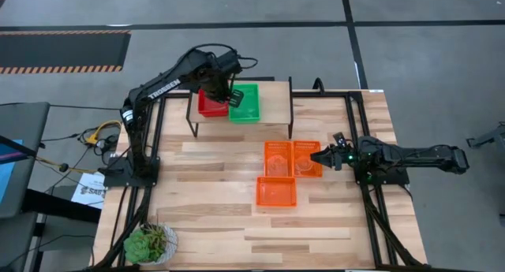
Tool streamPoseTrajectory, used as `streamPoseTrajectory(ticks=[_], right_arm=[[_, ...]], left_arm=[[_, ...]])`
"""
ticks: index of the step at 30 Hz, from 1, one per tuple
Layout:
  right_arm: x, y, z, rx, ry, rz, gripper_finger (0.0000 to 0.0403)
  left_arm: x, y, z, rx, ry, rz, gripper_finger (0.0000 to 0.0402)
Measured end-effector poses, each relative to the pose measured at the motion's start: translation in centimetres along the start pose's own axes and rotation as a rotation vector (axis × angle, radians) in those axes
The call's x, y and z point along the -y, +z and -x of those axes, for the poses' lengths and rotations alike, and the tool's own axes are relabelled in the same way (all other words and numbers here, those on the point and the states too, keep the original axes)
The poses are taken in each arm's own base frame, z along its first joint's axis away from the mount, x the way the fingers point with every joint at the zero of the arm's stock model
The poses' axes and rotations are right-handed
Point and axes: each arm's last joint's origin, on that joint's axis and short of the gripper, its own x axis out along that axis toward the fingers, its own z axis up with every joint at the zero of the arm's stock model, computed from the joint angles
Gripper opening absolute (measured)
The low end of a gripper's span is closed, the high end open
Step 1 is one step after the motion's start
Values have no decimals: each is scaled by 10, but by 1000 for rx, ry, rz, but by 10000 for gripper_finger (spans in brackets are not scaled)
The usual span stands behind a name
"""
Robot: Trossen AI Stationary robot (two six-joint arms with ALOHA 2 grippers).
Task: Stack baskets on shelf by color
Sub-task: Stack the green bin on top of the green bin on the shelf
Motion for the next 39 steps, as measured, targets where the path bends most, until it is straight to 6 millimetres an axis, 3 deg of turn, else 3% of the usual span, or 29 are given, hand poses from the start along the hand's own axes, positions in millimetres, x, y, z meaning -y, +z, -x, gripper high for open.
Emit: streamPoseTrajectory(ticks=[5,11,16,21,28,39], right_arm=[[0,0,0,0,0,0,244],[0,0,0,0,1,1,244],[0,0,0,0,0,7,244],[0,0,0,0,0,10,244],[0,0,0,-2,1,9,244],[0,0,0,-3,1,9,244]], left_arm=[[34,-18,39,142,-164,-110,0],[84,-56,45,201,-243,-334,0],[122,-78,26,254,-181,-431,0],[147,-92,-9,209,-74,-541,0],[147,-89,-43,146,131,-584,0],[126,-70,-46,162,279,-561,0]])
